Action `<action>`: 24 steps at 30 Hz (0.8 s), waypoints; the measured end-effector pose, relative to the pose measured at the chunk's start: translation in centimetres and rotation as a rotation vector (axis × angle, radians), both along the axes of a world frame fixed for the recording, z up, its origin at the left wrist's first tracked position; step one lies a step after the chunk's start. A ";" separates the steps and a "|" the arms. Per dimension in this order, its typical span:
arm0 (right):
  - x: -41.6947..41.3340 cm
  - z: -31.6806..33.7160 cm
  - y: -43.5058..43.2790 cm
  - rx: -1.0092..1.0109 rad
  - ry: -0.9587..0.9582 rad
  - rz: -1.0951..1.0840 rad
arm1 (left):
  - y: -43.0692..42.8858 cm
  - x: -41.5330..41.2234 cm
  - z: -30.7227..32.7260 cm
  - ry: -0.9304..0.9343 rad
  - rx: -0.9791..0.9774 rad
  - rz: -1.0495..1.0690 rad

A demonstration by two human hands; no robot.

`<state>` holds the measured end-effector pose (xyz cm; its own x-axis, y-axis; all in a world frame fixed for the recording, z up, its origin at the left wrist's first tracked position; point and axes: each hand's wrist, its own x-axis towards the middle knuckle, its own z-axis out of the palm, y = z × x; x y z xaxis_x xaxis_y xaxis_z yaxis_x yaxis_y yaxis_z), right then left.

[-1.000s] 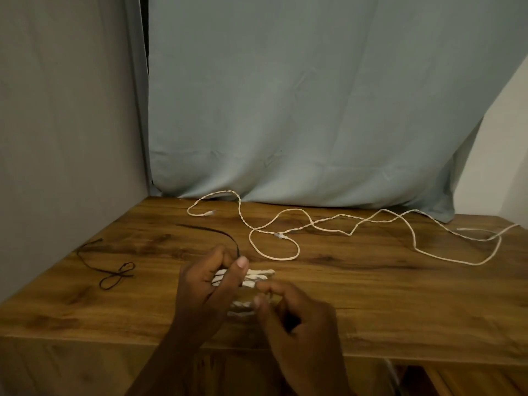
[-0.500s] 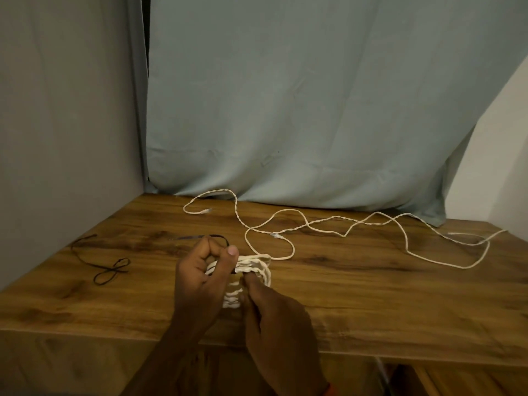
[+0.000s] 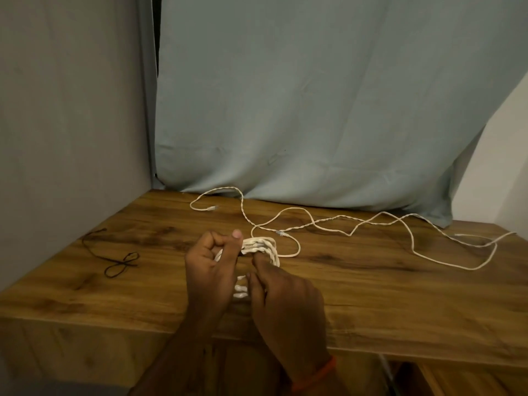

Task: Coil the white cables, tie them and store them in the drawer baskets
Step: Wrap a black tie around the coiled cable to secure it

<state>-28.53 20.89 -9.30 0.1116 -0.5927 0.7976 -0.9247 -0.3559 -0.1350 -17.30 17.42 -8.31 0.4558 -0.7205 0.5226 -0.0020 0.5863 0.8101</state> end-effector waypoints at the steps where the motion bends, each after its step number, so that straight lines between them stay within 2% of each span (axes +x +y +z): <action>1: -0.1 0.1 -0.3 -0.014 0.002 -0.007 | -0.1 -0.2 0.1 0.034 0.024 -0.013; 9: 0.0 -0.4 -1.1 0.008 -0.004 -0.028 | -0.7 -0.8 -0.5 0.176 0.174 -0.167; 14: -0.4 0.3 -2.0 0.067 0.004 -0.029 | -1.2 -0.6 0.2 0.192 0.230 -0.259; 17: -0.6 1.4 -3.2 0.201 0.015 0.005 | -2.3 -0.5 1.1 0.190 0.245 -0.308; 21: -0.9 2.9 -5.6 0.277 -0.046 0.058 | -4.5 -0.7 2.0 0.113 0.244 -0.331; 24: -1.2 3.8 -7.8 0.351 -0.115 0.136 | -6.5 -0.9 2.7 0.124 0.247 -0.343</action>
<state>-29.71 13.09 -5.54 0.1301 -0.8177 0.5608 -0.8439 -0.3882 -0.3703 -18.24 10.87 -5.59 0.2170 -0.9374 0.2723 0.2647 0.3250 0.9079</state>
